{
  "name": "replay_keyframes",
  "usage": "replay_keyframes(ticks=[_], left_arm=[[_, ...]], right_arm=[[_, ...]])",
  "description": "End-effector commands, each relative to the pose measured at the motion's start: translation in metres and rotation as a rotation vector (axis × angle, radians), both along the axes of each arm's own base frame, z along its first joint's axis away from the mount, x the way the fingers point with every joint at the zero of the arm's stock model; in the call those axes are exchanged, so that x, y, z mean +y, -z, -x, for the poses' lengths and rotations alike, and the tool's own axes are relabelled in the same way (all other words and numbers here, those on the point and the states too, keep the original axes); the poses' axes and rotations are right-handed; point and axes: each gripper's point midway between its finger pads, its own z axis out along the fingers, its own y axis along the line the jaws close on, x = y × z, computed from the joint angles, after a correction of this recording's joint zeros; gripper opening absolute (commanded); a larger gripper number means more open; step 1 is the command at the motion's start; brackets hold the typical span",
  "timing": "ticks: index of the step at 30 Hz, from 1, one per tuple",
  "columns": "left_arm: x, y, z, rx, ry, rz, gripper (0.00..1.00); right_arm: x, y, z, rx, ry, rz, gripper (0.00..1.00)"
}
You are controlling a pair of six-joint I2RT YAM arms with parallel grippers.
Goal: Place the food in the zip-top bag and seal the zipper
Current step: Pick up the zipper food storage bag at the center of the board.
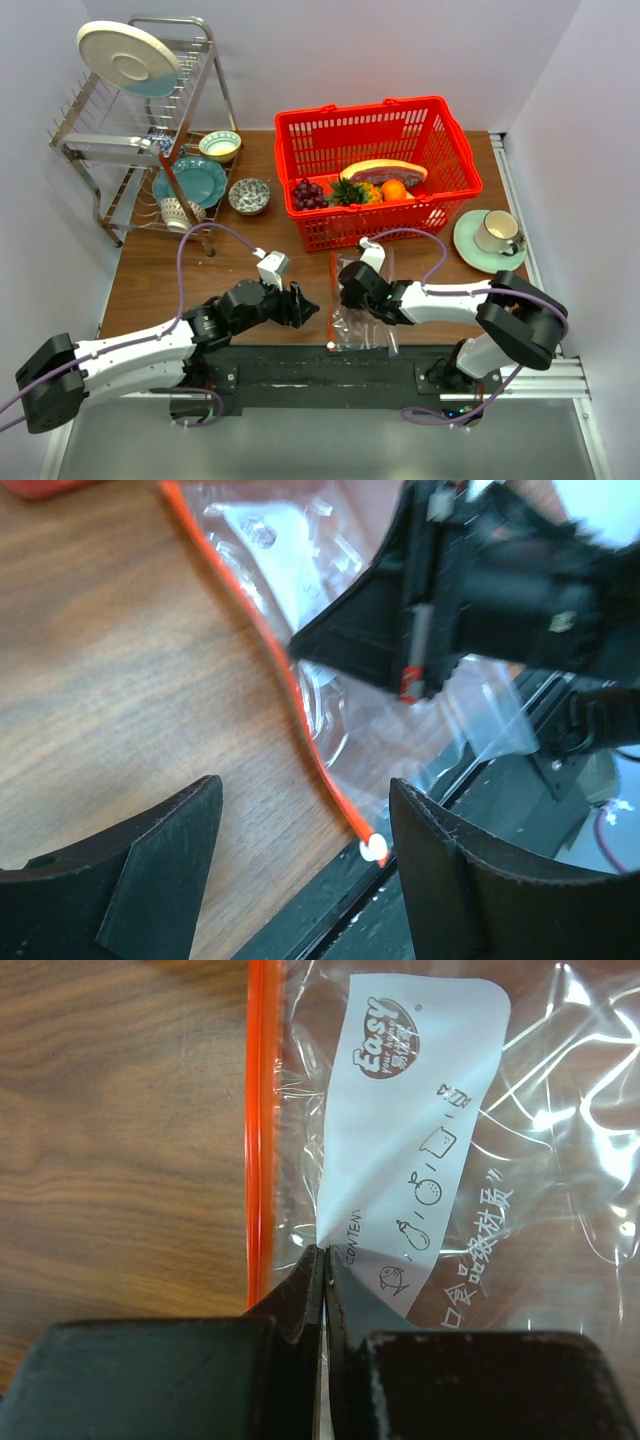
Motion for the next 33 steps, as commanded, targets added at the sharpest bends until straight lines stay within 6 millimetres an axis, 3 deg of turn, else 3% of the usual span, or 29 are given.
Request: replay_keyframes(ticks=[1, 7, 10, 14, 15, 21, 22, 27, 33], left_arm=[[-0.010, 0.004, -0.001, 0.006, 0.012, 0.044, 0.72], [-0.020, 0.024, 0.000, 0.051, 0.031, 0.031, 0.72], [-0.025, 0.031, -0.003, 0.062, 0.032, 0.027, 0.72], [-0.026, 0.026, -0.008, 0.047, 0.012, 0.046, 0.71], [-0.025, 0.023, -0.009, 0.038, 0.002, 0.051, 0.71], [-0.018, -0.016, -0.007, -0.025, 0.005, 0.112, 0.72], [-0.016, -0.028, -0.005, -0.045, 0.008, 0.138, 0.72], [-0.006, -0.057, 0.000, -0.122, 0.028, 0.187, 0.73], [-0.006, -0.110, 0.013, -0.197, 0.083, 0.323, 0.77]], right_arm=[[-0.018, 0.015, 0.018, 0.057, -0.032, 0.064, 0.00], [-0.021, 0.022, 0.023, 0.075, -0.033, 0.058, 0.00], [-0.016, 0.012, 0.024, 0.050, -0.045, -0.006, 0.00], [-0.014, -0.017, 0.023, -0.022, -0.059, -0.099, 0.00], [-0.013, -0.034, 0.021, -0.060, -0.065, -0.142, 0.00], [-0.020, -0.081, 0.027, -0.176, -0.104, -0.257, 0.00], [-0.021, -0.097, 0.029, -0.210, -0.111, -0.304, 0.00], [-0.015, -0.138, 0.043, -0.262, -0.188, -0.450, 0.00], [0.002, -0.197, 0.068, -0.311, -0.349, -0.638, 0.00]])
